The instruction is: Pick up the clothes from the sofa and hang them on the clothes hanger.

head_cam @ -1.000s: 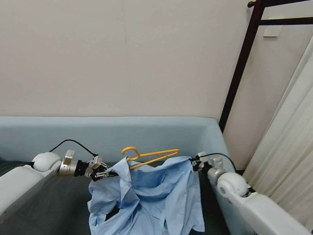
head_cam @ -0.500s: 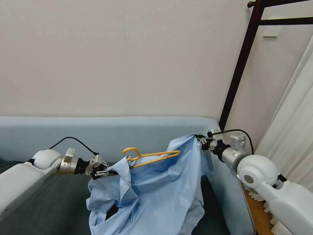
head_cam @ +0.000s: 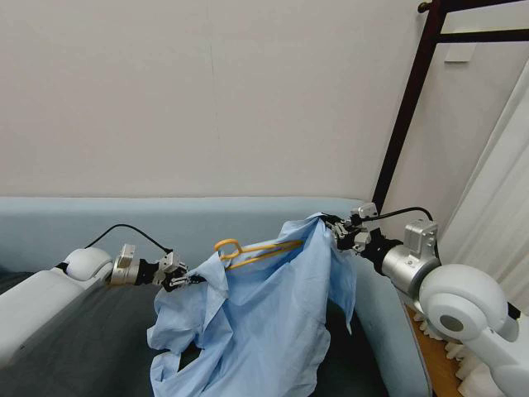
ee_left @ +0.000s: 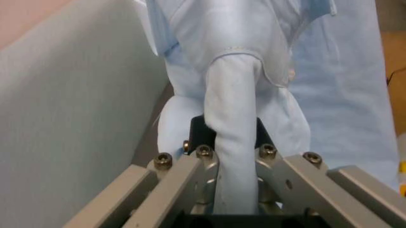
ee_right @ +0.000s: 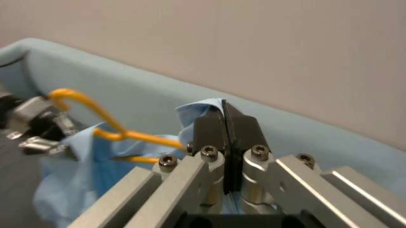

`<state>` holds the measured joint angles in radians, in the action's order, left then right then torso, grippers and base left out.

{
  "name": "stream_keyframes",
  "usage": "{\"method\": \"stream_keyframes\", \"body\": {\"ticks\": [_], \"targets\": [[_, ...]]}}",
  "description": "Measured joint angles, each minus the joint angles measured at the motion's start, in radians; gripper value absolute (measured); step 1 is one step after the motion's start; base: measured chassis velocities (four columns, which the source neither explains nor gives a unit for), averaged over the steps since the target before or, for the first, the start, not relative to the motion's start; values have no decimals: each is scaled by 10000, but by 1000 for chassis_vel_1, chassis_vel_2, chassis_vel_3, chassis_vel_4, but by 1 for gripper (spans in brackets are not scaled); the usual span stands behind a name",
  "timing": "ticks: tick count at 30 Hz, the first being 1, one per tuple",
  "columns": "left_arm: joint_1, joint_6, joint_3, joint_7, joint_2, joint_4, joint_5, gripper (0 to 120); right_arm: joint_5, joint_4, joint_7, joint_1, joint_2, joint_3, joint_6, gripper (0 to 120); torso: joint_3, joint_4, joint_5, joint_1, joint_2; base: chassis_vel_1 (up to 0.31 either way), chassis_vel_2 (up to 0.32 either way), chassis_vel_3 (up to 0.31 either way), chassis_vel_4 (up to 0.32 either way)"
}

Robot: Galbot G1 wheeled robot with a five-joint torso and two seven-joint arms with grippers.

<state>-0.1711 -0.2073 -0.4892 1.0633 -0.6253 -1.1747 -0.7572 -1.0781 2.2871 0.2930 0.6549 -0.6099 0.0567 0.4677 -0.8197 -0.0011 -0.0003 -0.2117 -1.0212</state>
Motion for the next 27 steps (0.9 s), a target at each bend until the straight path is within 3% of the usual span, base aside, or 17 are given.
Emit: {"method": "stream_keyframes", "body": {"ticks": [3,8,10,13,14,18,27], "targets": [[651,492,-595,383,82,-347,-1546,1,1271,429,-535,448,163,-185,-508,0,0,0,1,0,0,0,0,0,0],[1619,1131,-1371,763,12,-401,-3000,1,3174,783,-1282,1644,374,-86,-1216,0,0,2,3,0,0,0,0,0,0],[1784,1189,-1533,801,-39,-344,-3127,1,3410,844,-1365,1883,374,-43,-1355,0,0,1,3,0,0,0,0,0,0],[3082,1437,-2905,982,-347,-16,-3760,1,4449,1075,-1761,2810,453,47,-1938,0,0,-3,-1,0,0,0,0,0,0],[3082,1437,-2905,982,-347,-16,-3760,1,4449,1075,-1761,2810,453,47,-1938,0,0,-3,-1,0,0,0,0,0,0],[4729,1549,-4249,981,-657,136,-4211,1,6683,733,-2416,3506,511,38,-3056,0,-1,-2,6,0,0,0,0,0,0],[6580,1716,-5615,783,-1179,512,-5101,1,8333,251,-2823,4207,336,-177,-3613,0,0,1,2,0,0,0,0,0,0]]}}
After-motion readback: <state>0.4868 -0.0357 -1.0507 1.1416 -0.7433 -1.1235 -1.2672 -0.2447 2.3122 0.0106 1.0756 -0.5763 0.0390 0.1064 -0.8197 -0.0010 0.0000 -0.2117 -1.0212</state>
